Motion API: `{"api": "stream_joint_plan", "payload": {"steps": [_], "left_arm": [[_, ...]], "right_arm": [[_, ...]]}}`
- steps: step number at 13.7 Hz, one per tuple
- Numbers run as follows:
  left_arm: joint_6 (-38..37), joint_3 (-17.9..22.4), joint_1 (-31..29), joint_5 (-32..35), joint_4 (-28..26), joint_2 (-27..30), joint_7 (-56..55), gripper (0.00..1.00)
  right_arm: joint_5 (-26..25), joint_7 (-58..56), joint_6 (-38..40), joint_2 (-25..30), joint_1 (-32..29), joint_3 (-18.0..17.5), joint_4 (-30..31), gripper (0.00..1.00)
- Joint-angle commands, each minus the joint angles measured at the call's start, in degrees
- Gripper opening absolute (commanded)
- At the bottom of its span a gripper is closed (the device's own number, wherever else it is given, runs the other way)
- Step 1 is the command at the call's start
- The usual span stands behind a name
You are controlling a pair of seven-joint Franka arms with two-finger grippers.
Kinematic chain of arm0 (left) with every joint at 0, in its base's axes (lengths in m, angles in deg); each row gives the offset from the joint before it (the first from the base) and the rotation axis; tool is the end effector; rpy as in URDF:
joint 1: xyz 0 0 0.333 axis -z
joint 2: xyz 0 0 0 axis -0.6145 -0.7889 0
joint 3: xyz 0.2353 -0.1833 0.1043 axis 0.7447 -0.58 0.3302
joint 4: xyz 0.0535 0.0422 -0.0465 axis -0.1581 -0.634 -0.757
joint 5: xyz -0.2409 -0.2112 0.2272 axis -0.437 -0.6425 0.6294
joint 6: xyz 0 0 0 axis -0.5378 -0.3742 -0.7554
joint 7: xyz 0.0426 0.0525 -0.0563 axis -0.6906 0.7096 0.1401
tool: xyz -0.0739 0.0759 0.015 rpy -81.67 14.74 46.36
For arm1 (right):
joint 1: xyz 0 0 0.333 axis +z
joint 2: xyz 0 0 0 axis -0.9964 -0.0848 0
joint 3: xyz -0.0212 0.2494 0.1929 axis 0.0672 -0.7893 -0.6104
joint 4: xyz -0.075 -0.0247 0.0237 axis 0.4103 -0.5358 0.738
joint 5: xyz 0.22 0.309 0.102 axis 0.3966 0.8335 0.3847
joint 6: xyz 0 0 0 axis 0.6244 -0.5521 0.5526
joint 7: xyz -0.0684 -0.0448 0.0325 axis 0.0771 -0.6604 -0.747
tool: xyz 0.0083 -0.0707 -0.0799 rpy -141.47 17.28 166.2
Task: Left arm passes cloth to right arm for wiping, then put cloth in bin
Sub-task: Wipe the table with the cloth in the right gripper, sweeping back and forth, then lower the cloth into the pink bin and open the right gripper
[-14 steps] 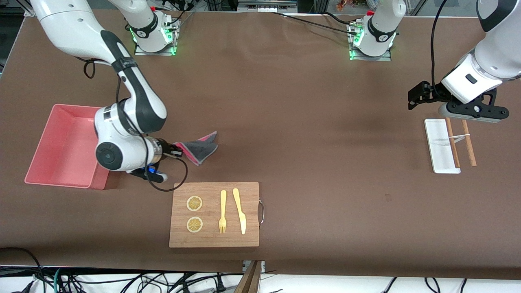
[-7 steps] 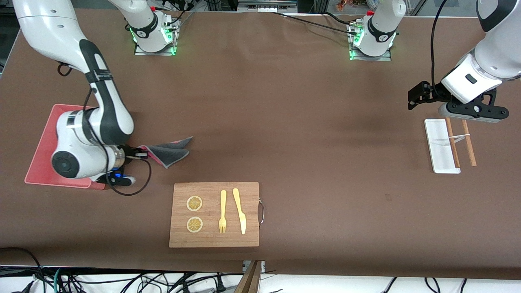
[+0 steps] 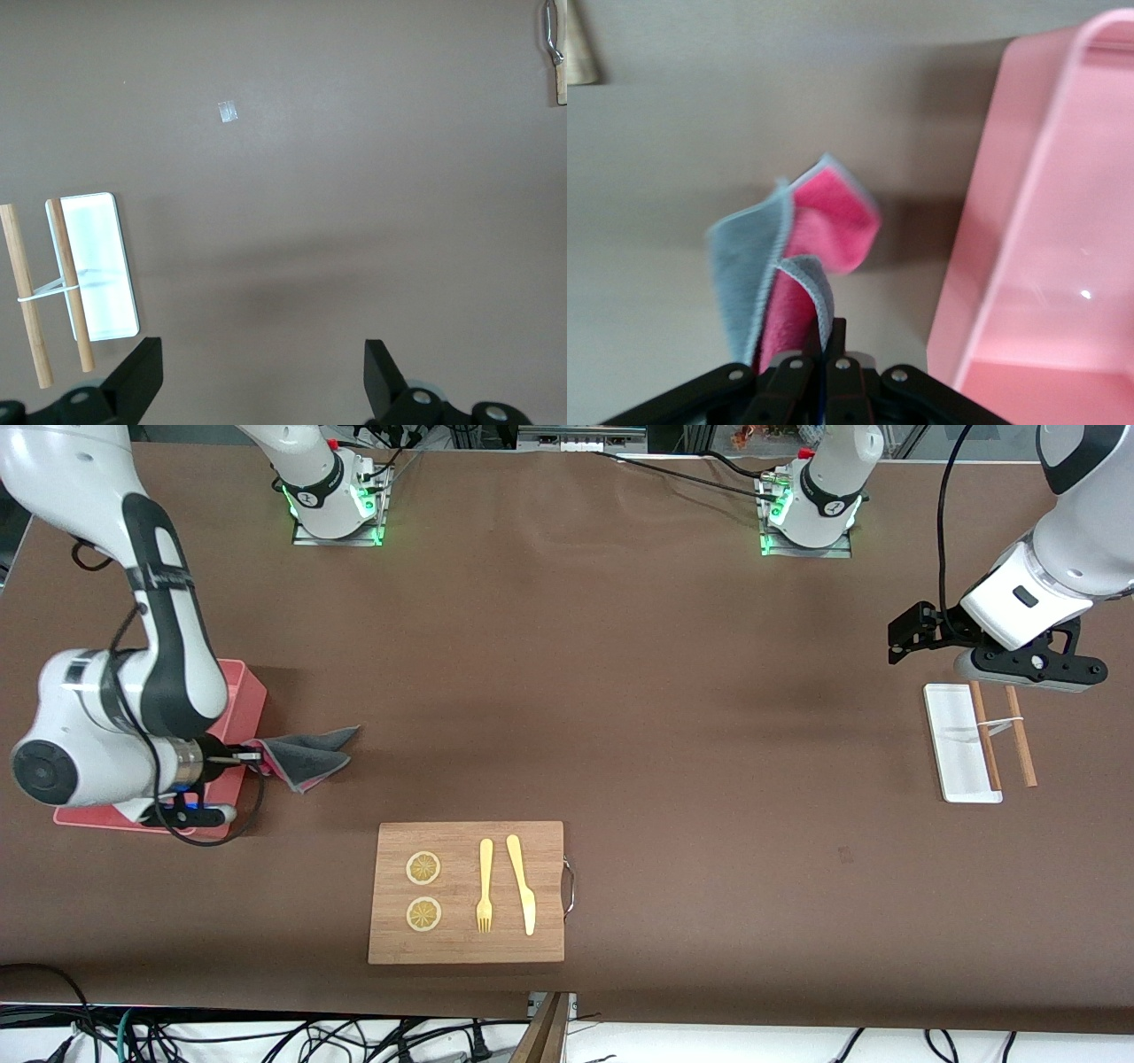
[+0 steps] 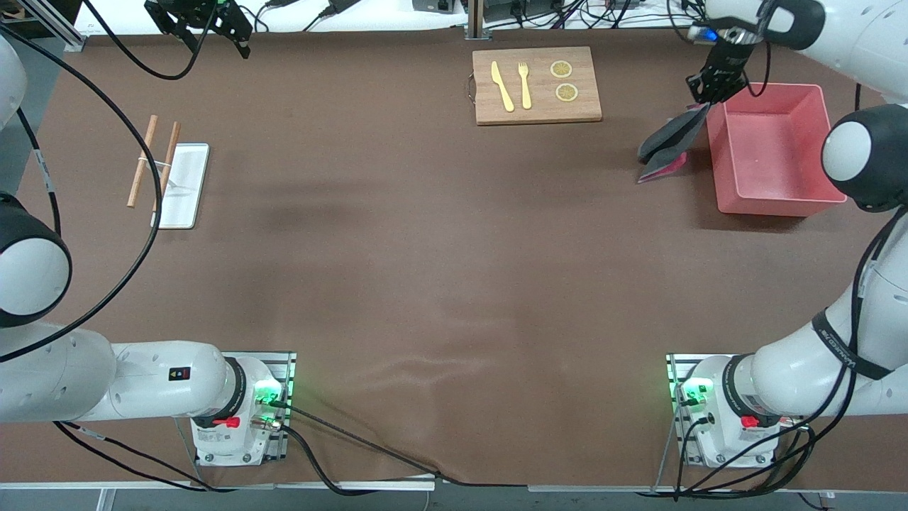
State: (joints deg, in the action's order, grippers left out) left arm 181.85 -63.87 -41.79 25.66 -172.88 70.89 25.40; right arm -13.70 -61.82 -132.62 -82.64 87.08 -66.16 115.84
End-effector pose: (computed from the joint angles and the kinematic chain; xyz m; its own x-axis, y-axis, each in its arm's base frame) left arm 0.5535 -0.0665 0.5713 0.9929 -0.1149 -0.0325 -0.1144 -0.9933 0.0158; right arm 0.6585 0.0017 0.3394 0.9421 0.0094 -0.3352 0.0003 -0.9996 -0.0273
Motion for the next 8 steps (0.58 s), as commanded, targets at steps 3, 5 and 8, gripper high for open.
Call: {"api": "stream_joint_plan", "payload": {"steps": [3,5,8], "left_arm": [[0.61,0.00,0.10,-0.21,-0.16,0.18,0.95,1.00],[0.61,0.00,0.10,-0.21,-0.16,0.09,0.95,1.00],[0.61,0.00,0.10,-0.21,-0.16,0.18,0.95,1.00]], "right_arm": [[-2.25,-1.32,18.00,3.88,-1.50,1.07,-13.48,0.00],[-3.40,-4.47,23.12,4.58,-2.03,3.08,-17.27,0.00],[-5.49,-14.47,24.81,6.35,-2.91,8.43,-17.38,0.00]]}}
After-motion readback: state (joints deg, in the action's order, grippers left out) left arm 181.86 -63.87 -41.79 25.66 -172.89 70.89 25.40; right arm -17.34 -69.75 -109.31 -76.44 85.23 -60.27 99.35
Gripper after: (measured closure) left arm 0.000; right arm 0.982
